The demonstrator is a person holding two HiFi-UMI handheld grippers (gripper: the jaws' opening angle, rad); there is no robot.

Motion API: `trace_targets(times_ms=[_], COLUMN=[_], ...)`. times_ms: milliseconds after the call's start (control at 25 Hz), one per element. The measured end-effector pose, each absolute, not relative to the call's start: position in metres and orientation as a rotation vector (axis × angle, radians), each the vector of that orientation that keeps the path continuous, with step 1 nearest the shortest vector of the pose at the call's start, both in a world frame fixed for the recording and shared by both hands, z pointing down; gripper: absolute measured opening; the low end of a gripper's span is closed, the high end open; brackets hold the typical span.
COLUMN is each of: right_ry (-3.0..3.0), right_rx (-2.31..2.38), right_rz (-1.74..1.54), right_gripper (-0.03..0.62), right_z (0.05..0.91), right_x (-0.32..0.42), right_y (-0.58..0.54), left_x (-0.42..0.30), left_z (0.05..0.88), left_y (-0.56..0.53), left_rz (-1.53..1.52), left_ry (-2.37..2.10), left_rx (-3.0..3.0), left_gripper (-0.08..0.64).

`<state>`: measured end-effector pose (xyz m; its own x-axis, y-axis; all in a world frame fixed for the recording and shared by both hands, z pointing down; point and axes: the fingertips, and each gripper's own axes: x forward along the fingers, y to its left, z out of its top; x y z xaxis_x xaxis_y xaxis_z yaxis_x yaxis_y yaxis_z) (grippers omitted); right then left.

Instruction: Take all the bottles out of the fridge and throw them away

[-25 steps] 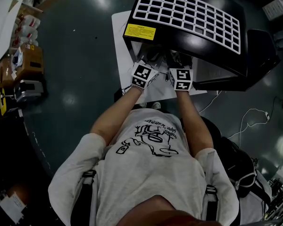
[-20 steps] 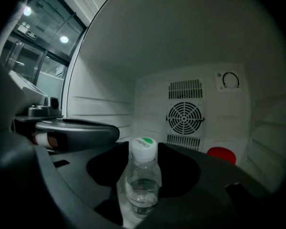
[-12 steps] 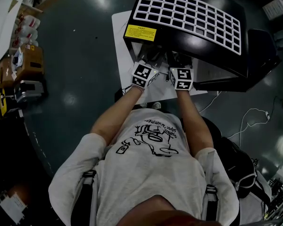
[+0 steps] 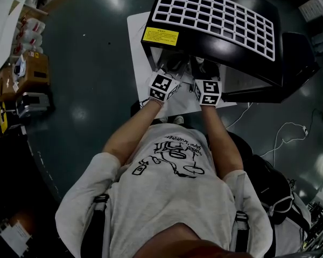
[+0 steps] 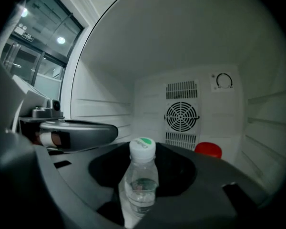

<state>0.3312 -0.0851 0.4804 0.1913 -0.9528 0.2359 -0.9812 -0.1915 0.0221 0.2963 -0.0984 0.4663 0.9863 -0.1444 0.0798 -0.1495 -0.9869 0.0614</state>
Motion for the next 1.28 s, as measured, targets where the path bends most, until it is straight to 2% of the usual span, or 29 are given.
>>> trace_targets(times_ms=[520, 1280], right_ry=[-1.901, -2.028], right_rx=[2.279, 2.177], right_rz=[0.262, 0.252], right_gripper=[0.160, 0.160], right_z=[0.476, 0.424], right_x=[0.318, 0.287], right_y=[-0.056, -0.020], left_x=[0.285, 0.265], left_z=[0.462, 0.425], left_y=[-0.080, -0.036], left_rz=[0.110, 0.045], left_ry=[-0.194, -0.062], left_rx=[3.058, 3.067], left_gripper=[0.006, 0.006])
